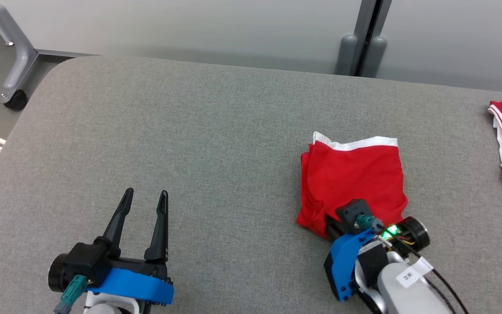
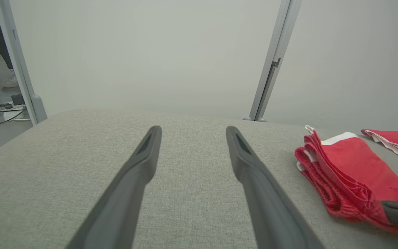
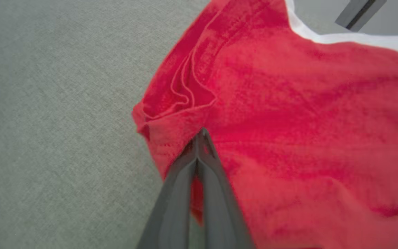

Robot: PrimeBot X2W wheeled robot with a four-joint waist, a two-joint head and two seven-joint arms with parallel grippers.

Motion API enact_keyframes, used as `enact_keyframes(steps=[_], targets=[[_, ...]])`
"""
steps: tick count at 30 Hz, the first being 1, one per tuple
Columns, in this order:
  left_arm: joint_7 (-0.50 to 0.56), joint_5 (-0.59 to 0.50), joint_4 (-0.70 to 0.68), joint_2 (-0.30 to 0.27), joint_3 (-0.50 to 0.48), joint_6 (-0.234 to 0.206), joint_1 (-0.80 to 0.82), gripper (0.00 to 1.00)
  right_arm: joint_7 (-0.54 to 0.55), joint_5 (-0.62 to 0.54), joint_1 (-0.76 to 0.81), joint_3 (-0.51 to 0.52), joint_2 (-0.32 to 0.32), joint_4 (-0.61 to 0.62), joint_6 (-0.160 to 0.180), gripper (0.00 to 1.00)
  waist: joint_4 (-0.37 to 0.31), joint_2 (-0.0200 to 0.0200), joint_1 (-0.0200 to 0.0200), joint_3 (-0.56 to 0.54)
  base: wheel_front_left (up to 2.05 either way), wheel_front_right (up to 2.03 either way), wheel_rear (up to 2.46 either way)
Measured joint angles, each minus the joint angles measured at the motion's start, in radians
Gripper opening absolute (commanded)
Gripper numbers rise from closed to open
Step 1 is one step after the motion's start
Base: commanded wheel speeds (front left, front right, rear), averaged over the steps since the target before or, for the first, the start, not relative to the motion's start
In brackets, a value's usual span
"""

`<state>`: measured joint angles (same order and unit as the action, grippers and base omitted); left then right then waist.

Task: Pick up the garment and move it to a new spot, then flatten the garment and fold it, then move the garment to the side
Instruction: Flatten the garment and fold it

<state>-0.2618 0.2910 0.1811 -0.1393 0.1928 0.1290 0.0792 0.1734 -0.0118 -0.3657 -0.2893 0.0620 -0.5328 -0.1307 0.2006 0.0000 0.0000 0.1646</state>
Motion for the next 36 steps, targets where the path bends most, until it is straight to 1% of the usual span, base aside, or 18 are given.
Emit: enact_keyframes(steps=[5,8,12,14,16,17,18,19,24,27,29,31,36], targets=[[0.000,0.001,0.000,0.001,-0.006,0.000,-0.001,1.00,-0.014,0.089,0.006,-0.185,-0.009,-0.001,0.000,0.00,-0.002,0.0000,0.0000,-0.005,0.00,0.00,0.00],[0.000,0.001,-0.001,0.002,-0.016,0.000,-0.004,1.00,-0.017,0.143,0.006,-0.270,-0.013,0.022,0.000,0.00,-0.012,0.0000,0.0001,-0.009,0.00,0.00,0.00],[0.000,0.000,-0.003,0.005,-0.019,0.000,-0.011,1.00,-0.025,0.194,0.003,-0.334,-0.012,0.053,0.000,0.00,-0.029,0.0000,0.0000,-0.016,0.00,0.00,0.00],[0.000,0.000,-0.002,0.005,-0.019,0.000,-0.012,1.00,-0.018,0.249,0.004,-0.367,-0.012,0.073,0.000,0.00,-0.035,0.0000,0.0000,-0.021,0.00,0.00,0.00],[0.000,0.000,0.000,0.005,-0.021,0.000,-0.016,1.00,-0.039,0.287,0.005,-0.369,-0.013,0.108,0.000,0.00,-0.040,0.0000,0.0000,-0.029,0.00,0.00,0.00],[0.000,0.000,0.002,0.005,-0.022,0.000,-0.018,1.00,-0.056,0.311,0.007,-0.356,-0.013,0.130,0.000,0.00,-0.042,0.0000,0.0000,-0.034,0.00,0.00,0.00],[0.000,0.000,0.002,0.004,-0.024,0.000,-0.021,1.00,-0.083,0.327,0.013,-0.333,-0.014,0.156,0.000,0.38,-0.046,0.0000,0.0000,-0.039,0.00,0.00,0.00],[0.000,0.000,0.003,0.004,-0.026,0.000,-0.025,1.00,-0.112,0.334,0.022,-0.304,-0.014,0.180,0.000,1.00,-0.049,0.0000,0.0000,-0.044,0.00,0.00,0.00],[0.000,-0.004,0.009,0.004,-0.065,0.000,-0.051,1.00,-0.239,0.336,0.113,-0.068,-0.013,0.304,0.000,1.00,-0.071,0.0000,-0.0001,-0.073,0.00,0.00,0.00],[0.000,-0.011,0.007,0.006,-0.095,-0.001,-0.070,1.00,-0.296,0.286,0.169,0.088,-0.013,0.388,0.000,1.00,-0.089,0.0000,-0.0002,-0.088,0.00,0.00,0.00],[0.000,-0.016,0.006,0.007,-0.113,-0.002,-0.085,1.00,-0.301,0.251,0.208,0.184,-0.013,0.427,0.000,1.00,-0.103,0.0000,-0.0001,-0.099,0.00,0.00,0.00],[0.000,-0.019,0.005,0.007,-0.124,-0.002,-0.098,1.00,-0.283,0.212,0.245,0.264,-0.012,0.451,0.000,1.00,-0.115,0.0000,-0.0001,-0.110,0.00,0.00,0.00],[0.000,-0.029,0.005,0.009,-0.146,-0.002,-0.118,1.00,-0.226,0.184,0.306,0.397,-0.012,0.478,0.000,1.00,-0.132,0.0000,-0.0001,-0.138,0.00,0.00,0.00]])
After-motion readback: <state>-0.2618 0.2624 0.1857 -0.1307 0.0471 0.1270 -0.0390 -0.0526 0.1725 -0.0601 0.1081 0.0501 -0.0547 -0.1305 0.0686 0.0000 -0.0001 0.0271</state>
